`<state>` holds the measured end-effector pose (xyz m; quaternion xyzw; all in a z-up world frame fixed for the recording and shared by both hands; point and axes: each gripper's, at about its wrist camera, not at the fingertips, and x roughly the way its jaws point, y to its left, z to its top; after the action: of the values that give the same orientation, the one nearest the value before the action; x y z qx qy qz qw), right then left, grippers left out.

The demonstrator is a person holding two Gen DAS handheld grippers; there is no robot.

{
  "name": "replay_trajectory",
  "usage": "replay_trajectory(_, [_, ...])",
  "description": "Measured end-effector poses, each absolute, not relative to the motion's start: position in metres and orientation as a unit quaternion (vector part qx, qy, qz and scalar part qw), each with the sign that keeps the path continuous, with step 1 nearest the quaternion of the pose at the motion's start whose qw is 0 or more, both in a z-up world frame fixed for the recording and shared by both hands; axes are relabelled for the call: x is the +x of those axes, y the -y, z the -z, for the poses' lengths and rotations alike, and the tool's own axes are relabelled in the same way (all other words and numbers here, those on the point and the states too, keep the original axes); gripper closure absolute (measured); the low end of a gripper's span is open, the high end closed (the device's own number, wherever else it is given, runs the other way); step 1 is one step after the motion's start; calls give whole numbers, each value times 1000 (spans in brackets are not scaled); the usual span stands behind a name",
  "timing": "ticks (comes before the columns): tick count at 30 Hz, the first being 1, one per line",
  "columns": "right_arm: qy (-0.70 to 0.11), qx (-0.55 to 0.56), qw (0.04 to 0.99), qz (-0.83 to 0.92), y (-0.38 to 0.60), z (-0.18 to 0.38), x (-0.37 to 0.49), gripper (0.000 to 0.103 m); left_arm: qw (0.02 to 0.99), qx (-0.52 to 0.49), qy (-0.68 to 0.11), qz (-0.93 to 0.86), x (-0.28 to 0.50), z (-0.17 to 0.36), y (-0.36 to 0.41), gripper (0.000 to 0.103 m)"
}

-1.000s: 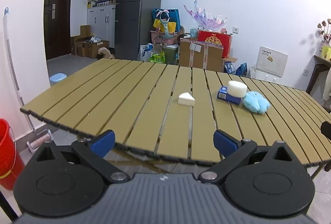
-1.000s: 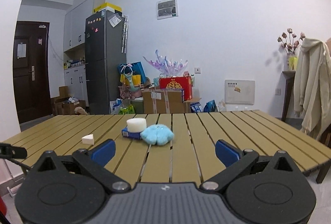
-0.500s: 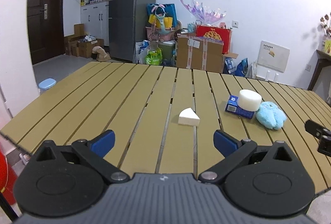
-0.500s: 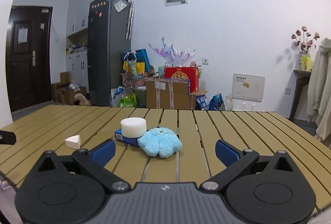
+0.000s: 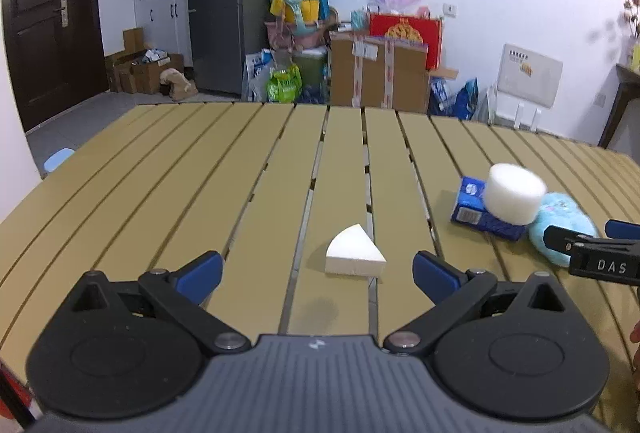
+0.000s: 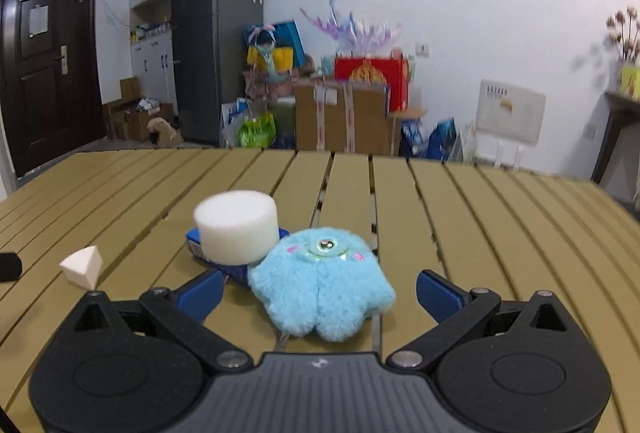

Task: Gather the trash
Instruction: 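Grasp the white foam wedge with the left tool while the right tool grasps the light-blue plush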

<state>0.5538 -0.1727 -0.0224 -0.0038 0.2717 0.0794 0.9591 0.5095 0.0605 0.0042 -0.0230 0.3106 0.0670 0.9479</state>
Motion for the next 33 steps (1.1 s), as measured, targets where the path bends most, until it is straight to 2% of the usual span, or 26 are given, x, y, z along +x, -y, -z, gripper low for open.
replay_trajectory(7, [-298,20,951,-79,174,40,581,0,939,-13,-333,-87,554,13,-58,1])
replay_trajectory(10, [-298,17,951,-83,173,41,583,2,936,-12,-341,-82,563,19,-55,8])
replay_trajectory(12, [-301,14,949,-86,172,42,583,4,935,-9,-346,-77,565,22,-52,27])
replay_trajectory(13, [-302,13,949,-88,171,42,582,7,933,-8,-352,-74,567,25,-50,34])
replay_trajectory(16, [-302,14,949,-89,172,40,581,7,932,-20,-358,-53,569,29,-50,67])
replay_trajectory(17, [-302,16,949,-89,172,40,580,7,935,-16,-352,-43,567,29,-49,71])
replay_trajectory(20, [-301,20,949,-88,175,39,582,7,937,-17,-346,-37,563,29,-46,73])
replay_trajectory(23, [-304,19,948,-90,175,39,582,14,939,-14,-342,-37,560,26,-46,73])
replay_trajectory(33, [-309,5,946,-95,173,37,580,17,944,0,-328,-40,554,17,-40,73])
